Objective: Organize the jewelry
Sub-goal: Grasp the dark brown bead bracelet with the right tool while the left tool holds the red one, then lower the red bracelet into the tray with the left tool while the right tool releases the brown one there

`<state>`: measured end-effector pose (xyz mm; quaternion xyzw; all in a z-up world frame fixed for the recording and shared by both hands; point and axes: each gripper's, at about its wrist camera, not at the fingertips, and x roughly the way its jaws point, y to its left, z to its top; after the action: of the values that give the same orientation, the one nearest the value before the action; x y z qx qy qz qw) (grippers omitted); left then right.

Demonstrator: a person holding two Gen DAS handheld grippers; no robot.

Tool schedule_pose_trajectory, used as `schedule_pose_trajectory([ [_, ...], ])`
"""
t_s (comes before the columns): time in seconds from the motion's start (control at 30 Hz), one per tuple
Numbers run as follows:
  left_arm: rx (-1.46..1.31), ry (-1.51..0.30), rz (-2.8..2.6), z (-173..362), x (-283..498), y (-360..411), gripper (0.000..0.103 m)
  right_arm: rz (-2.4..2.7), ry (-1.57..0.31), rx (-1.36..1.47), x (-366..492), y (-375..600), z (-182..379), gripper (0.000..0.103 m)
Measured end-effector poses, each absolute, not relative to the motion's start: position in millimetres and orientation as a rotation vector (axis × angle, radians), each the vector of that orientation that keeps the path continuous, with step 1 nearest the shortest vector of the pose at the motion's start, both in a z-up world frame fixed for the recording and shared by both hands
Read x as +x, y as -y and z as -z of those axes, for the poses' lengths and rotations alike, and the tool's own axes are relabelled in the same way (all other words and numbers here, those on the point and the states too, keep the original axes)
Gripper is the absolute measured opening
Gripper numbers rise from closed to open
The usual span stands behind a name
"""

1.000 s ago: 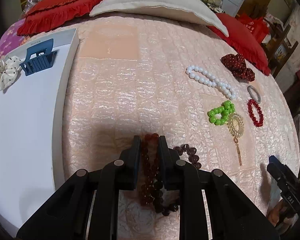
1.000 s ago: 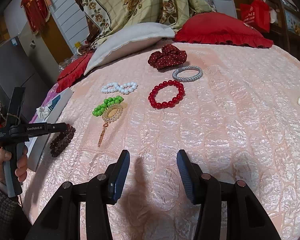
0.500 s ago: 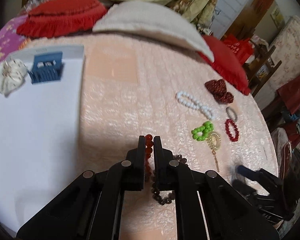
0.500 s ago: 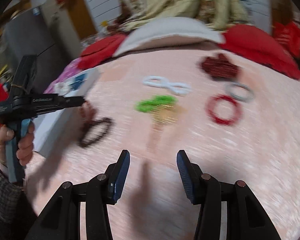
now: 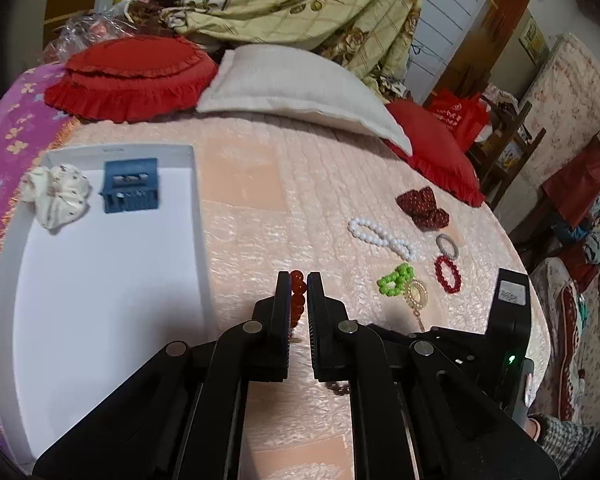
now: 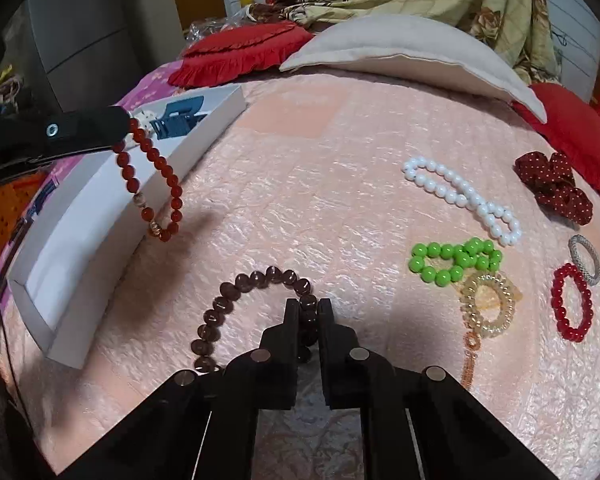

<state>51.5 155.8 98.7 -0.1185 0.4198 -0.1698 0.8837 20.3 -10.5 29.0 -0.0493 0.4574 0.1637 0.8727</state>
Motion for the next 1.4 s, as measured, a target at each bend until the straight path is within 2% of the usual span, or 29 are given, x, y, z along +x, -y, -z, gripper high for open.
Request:
schedule_pose_trajectory([
  [0.37,-0.352,-0.891,0.197,-96.0,52.6,-238.6,0.006,-0.389,-0.857,-0.084,27.2,-19.2,-102.1,0.008],
  [0.67,-0.394,-0.915,-0.007,-70.4,72.3,-309.1,0.006,-0.476,-0.796,-0.179,34.8,-104.8,-148.1,0.008],
  [1.0,-0.403,-0.949,-0.154,-41.8,92.8,-350.9,0.006,-0.585,-0.900,-0.148,83.2,-203.3,-107.0,0.008],
  [1.2,-0.351,-0.935,-0.185,-39.5,104.0,-347.5,0.006,-0.516,-0.977,-0.172,116.0,-208.9,-62.4,0.008],
  [1.4,-0.364,-0.952,-0.135,-36.2,111.9,-340.0,0.007,-0.481,-1.022,-0.147,132.3,-194.9,-48.8,0.008],
])
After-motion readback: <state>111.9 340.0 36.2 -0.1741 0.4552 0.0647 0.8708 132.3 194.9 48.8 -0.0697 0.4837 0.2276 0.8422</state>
